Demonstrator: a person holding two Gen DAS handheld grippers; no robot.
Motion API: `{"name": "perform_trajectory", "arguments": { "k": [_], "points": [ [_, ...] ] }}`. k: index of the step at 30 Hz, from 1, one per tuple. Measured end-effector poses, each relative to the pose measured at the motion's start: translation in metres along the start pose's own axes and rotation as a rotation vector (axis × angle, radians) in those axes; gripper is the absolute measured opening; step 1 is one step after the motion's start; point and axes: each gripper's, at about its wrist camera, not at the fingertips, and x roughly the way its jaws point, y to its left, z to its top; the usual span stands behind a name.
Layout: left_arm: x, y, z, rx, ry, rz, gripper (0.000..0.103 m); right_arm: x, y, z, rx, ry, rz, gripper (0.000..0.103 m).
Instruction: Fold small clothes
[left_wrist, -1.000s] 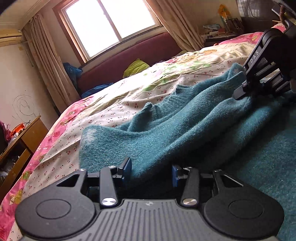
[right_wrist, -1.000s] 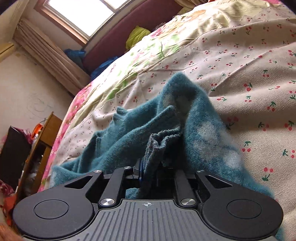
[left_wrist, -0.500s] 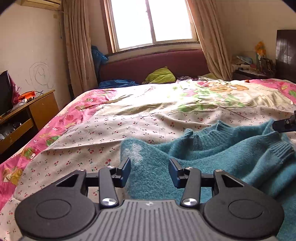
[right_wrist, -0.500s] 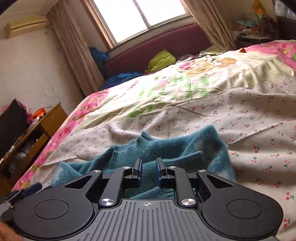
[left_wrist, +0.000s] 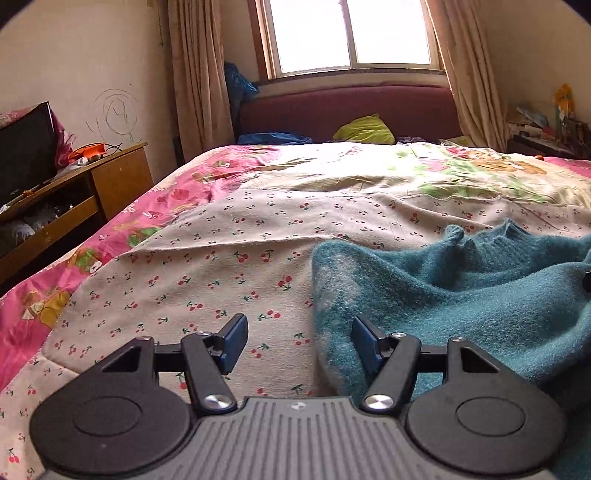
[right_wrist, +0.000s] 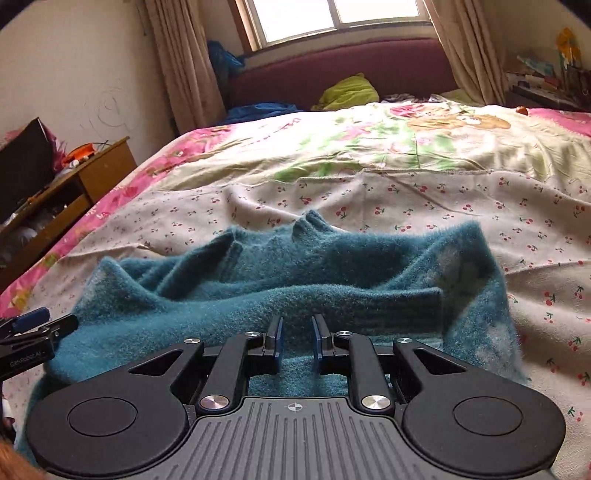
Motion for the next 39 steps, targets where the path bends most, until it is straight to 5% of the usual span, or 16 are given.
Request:
{"name": "perform_trajectory", "arguments": {
  "k": [5, 9, 17, 25, 33, 36, 39],
  "points": [
    [-0.019, 0.035, -0.016, -0.091, 0.062, 0.007, 0.074, -0.008, 0.037, -0.004, -0.141, -0.004, 0.082, 0.02],
    [-0.035, 0.045, -0.029, -0.114, 0.084, -0.006, 0.074, 0.021, 0.052, -0.013, -0.179, 0.139, 0.038, 0.021],
    [-0.061, 0.039, -0.045, -0.118, 0.063, -0.082, 0.073, -0.001, 0.1, -0.006, -0.269, 0.067, 0.162, 0.023],
    [-0.066, 0.033, -0.038, -0.098, 0.021, -0.193, 0.078, 0.042, 0.16, 0.012, -0.294, 0.077, 0.25, 0.028],
    [-0.045, 0.026, -0.047, -0.091, 0.006, -0.016, 0.079, 0.113, 0.16, 0.044, -0.24, 0.134, 0.289, 0.042],
    [-0.038, 0.046, -0.053, -0.209, 0.05, 0.075, 0.067, 0.132, 0.156, 0.046, -0.169, 0.189, 0.341, 0.041],
    [-0.032, 0.069, -0.063, -0.344, 0.094, 0.045, 0.064, 0.136, 0.156, 0.046, -0.161, 0.189, 0.351, 0.029]
  ]
}}
